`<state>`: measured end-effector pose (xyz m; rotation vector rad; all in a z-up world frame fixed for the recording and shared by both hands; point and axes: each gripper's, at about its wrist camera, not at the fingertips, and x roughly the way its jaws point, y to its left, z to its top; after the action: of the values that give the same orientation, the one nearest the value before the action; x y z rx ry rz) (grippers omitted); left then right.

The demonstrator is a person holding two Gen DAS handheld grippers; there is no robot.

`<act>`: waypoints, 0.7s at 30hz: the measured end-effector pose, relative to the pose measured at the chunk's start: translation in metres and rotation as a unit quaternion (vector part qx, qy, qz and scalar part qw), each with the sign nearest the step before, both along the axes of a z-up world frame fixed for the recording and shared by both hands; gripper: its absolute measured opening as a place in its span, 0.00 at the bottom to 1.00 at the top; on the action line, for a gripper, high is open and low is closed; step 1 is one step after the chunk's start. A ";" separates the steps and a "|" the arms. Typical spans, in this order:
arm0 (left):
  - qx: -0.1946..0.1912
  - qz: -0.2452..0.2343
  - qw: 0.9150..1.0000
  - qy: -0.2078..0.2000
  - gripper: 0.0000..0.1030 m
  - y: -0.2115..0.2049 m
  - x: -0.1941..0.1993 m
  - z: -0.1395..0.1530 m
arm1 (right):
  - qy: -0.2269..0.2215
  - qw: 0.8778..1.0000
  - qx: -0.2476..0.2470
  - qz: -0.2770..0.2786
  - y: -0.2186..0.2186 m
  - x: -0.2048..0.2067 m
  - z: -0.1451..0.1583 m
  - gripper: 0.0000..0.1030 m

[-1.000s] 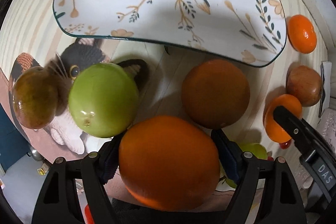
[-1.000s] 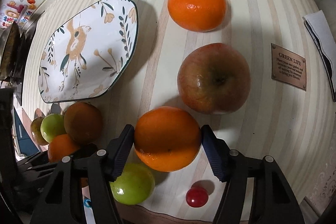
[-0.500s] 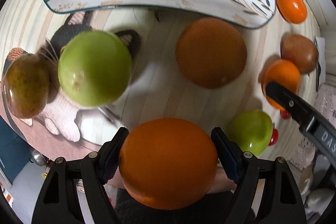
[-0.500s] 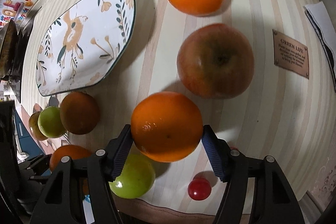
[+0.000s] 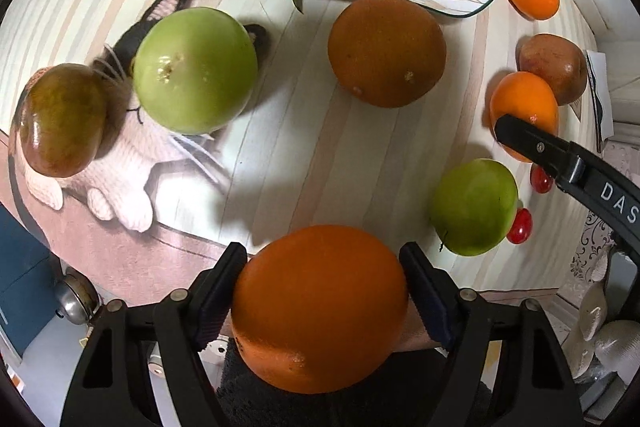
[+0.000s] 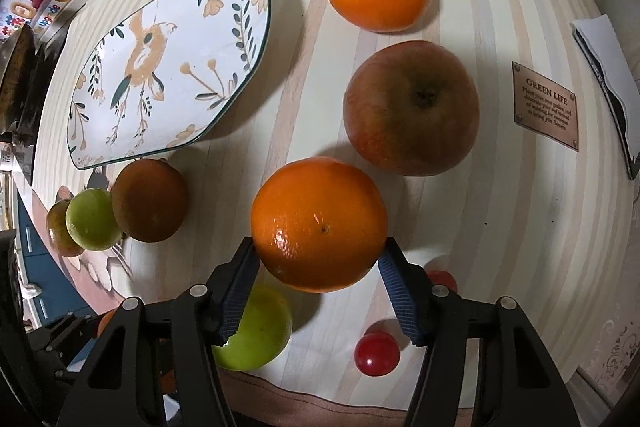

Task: Organize fruits
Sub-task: 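Grasp the large orange with the left gripper while the right gripper grasps a tangerine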

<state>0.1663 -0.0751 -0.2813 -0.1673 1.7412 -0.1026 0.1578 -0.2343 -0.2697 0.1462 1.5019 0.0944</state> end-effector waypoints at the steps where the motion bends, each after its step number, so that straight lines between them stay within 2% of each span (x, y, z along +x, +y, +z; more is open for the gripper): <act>1: 0.004 0.001 1.000 -0.004 0.75 -0.001 -0.002 0.006 | -0.002 1.000 0.000 -0.001 0.000 -0.002 0.001 0.61; 9: -0.001 0.017 0.999 -0.026 0.71 0.014 -0.011 0.036 | -0.017 1.000 0.002 0.006 0.002 0.000 0.015 0.60; 14: 0.007 -0.015 0.999 -0.040 0.72 0.008 -0.018 0.042 | -0.020 1.000 0.002 0.013 -0.002 0.010 0.021 0.59; 15: 0.007 -0.033 0.999 -0.039 0.73 0.006 -0.022 0.044 | -0.019 1.000 0.004 0.014 -0.003 0.010 0.021 0.59; 21: -0.005 -0.063 0.998 -0.019 0.75 -0.001 -0.020 0.038 | -0.015 1.000 0.012 0.005 -0.010 0.012 0.021 0.60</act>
<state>0.1465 -0.0761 -0.2433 -0.0609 1.7121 -0.2055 0.1701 -0.2439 -0.2483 0.1562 1.4729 0.1210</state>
